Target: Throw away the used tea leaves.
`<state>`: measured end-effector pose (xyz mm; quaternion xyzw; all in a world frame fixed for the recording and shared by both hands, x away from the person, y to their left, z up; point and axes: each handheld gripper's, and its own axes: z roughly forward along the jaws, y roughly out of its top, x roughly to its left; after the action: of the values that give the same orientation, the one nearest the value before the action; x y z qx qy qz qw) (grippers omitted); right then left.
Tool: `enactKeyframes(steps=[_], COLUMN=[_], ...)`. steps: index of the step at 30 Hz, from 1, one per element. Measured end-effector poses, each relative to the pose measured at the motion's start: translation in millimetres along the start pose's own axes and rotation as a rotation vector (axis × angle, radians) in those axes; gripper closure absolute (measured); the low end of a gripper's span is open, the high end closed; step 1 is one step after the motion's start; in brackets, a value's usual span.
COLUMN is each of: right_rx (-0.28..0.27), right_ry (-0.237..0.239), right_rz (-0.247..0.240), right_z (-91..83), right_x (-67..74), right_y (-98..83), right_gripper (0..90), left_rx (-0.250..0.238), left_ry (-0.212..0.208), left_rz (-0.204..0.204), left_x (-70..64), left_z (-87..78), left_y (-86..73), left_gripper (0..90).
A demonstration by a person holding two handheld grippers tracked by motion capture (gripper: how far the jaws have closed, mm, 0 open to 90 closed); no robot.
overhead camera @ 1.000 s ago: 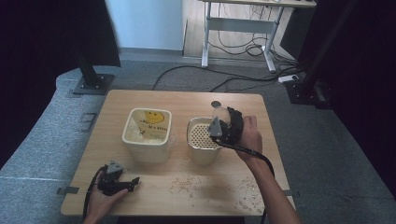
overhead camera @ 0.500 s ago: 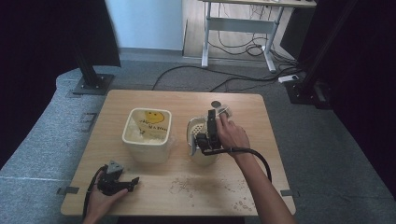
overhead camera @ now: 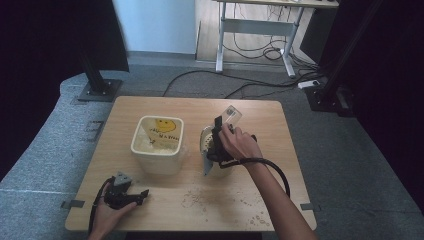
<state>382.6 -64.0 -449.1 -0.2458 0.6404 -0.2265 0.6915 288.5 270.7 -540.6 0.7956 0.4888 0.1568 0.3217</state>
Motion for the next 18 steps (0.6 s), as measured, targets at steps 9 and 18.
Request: enactKeyframes(steps=[9, 18], right_rx=[-0.038, -0.153], right_ry=[0.169, 0.473], right_rz=[0.486, 1.3], right_z=[-3.5, 1.8], right_x=[-20.7, -25.0], right_y=[-10.2, -51.3], right_gripper=[34.9, 34.6], left_rx=[0.0, -0.001], left_ry=[0.002, 0.005], left_rz=[0.004, 0.005], left_x=[-0.3, -0.9], left_z=[0.0, 0.4], left_y=[-0.2, -0.3], left_gripper=[17.8, 17.7])
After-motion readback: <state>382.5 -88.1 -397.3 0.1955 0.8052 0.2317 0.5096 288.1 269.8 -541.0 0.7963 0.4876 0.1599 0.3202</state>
